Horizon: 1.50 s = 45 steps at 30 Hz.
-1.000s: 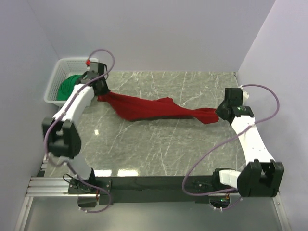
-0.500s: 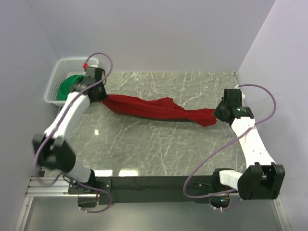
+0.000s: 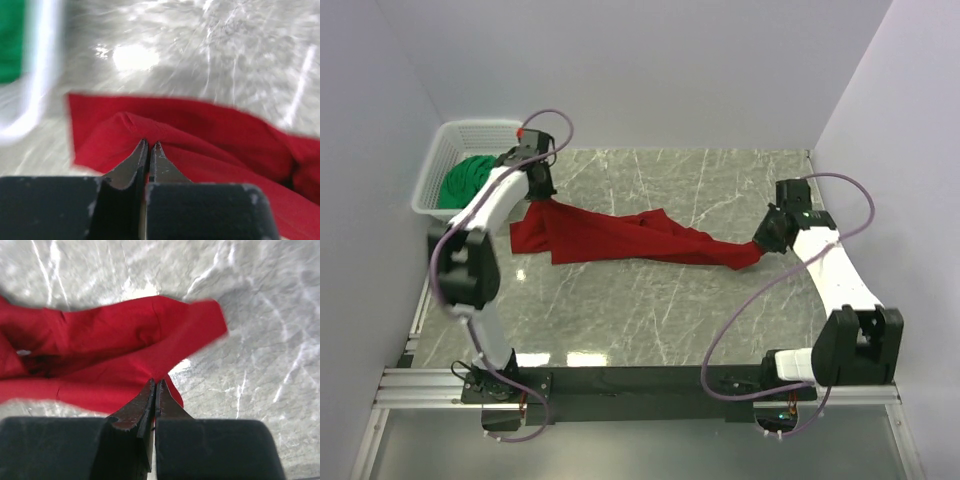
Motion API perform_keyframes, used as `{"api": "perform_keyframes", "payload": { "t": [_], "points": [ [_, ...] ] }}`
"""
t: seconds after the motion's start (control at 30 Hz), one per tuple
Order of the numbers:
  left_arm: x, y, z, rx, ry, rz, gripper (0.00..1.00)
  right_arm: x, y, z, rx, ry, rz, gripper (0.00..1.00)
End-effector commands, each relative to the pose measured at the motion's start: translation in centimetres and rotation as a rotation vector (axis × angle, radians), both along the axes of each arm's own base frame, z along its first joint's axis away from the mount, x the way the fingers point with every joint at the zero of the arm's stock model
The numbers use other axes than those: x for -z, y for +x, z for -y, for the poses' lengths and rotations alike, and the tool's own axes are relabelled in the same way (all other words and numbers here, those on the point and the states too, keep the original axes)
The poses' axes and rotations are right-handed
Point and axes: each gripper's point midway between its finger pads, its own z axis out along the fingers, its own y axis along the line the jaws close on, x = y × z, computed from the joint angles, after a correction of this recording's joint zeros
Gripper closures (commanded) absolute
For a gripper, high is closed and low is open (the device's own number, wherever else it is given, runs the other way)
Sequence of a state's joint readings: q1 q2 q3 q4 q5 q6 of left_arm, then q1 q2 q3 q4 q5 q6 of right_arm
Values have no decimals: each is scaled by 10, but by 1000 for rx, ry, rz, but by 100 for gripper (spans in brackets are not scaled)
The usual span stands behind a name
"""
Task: Fold and stack the t-shirts
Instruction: Flatten the tshirt out
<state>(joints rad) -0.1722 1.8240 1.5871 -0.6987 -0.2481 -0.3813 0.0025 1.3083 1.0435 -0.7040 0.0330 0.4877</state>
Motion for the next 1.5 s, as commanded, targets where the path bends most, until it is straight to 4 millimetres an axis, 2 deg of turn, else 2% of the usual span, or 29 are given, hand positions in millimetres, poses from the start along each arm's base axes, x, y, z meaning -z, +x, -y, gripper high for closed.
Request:
{"api": "perform_keyframes", "payload": {
  "t": [0.0, 0.03, 0.07, 0.1, 0.13, 0.17, 0.2, 0.23, 0.27, 0.3, 0.33, 0.37, 0.4, 0.43, 0.5, 0.53, 0.57, 0.67, 0.87, 1.07, 1.27, 1.3, 1.33, 1.4, 1.43, 1.47],
  "points": [
    [9, 49, 14, 32, -36, 34, 93, -15, 16, -9, -42, -11, 38, 100],
    [0, 62, 16, 25, -44, 69, 89, -15, 18, -11, -40, -8, 40, 100],
    [3, 69, 19, 15, -62, 81, 72, -14, 22, -11, -36, -10, 41, 100],
    [-2, 72, 22, 15, -79, 99, 63, -14, 23, -12, -38, -12, 41, 100],
    [0, 70, 22, 9, -86, 98, 44, -11, 25, -15, -43, -14, 32, 99],
    [-2, 69, 23, 3, -95, 117, 35, -13, 26, -16, -44, -18, 35, 99],
    [-18, 62, 22, -13, -117, 154, 28, -12, 27, -16, -44, -23, 35, 99],
    [3, 44, 19, -25, -113, 108, 20, -12, 27, -18, -48, -24, 36, 99],
    [-12, 33, 19, -42, -137, 142, 20, -10, 26, -18, -50, -24, 34, 99],
    [-10, 25, 17, -53, -149, 148, 20, -9, 26, -19, -48, -24, 37, 99],
    [14, 2, 17, -62, -157, 91, 22, -8, 25, -19, -47, -22, 38, 99],
    [4, -9, 18, -76, -189, 115, 23, -6, 23, -20, -48, -20, 35, 99],
    [8, -18, 19, -81, -209, 114, 24, -6, 23, -21, -48, -19, 42, 99],
    [33, -40, 21, -80, -224, 53, 27, -5, 23, -21, -50, -14, 45, 99],
    [35, -55, 25, -88, -252, 62, 31, -4, 22, -24, -58, -6, 51, 99],
    [52, -69, 24, -96, -246, 28, 32, -3, 22, -26, -64, 1, 52, 99],
    [54, -73, 25, -104, -249, 31, 34, -3, 21, -27, -66, 2, 58, 99],
    [70, -78, 28, -110, -260, 15, 36, -1, 20, -30, -78, 8, 67, 99],
    [97, -72, 36, -103, -239, -36, 40, 6, 15, -34, -95, 12, 47, 99],
    [120, -78, 42, -100, -190, -91, 42, 5, 12, -35, -97, 12, 56, 100],
    [132, -85, 41, -102, -134, -132, 46, 6, 7, -35, -98, 13, 55, 100],
    [134, -89, 40, -102, -123, -145, 51, 6, 6, -34, -97, 11, 55, 100],
    [136, -91, 40, -103, -115, -150, 62, 6, 5, -35, -98, 11, 55, 100],
    [137, -96, 39, -102, -109, -158, 74, 8, 0, -36, -104, 12, 44, 100],
    [137, -99, 37, -103, -104, -168, 91, 10, -2, -37, -110, 13, 36, 100],
    [133, -100, 36, -106, -101, -160, 99, 12, -6, -38, -113, 9, 23, 100]
  ]
}}
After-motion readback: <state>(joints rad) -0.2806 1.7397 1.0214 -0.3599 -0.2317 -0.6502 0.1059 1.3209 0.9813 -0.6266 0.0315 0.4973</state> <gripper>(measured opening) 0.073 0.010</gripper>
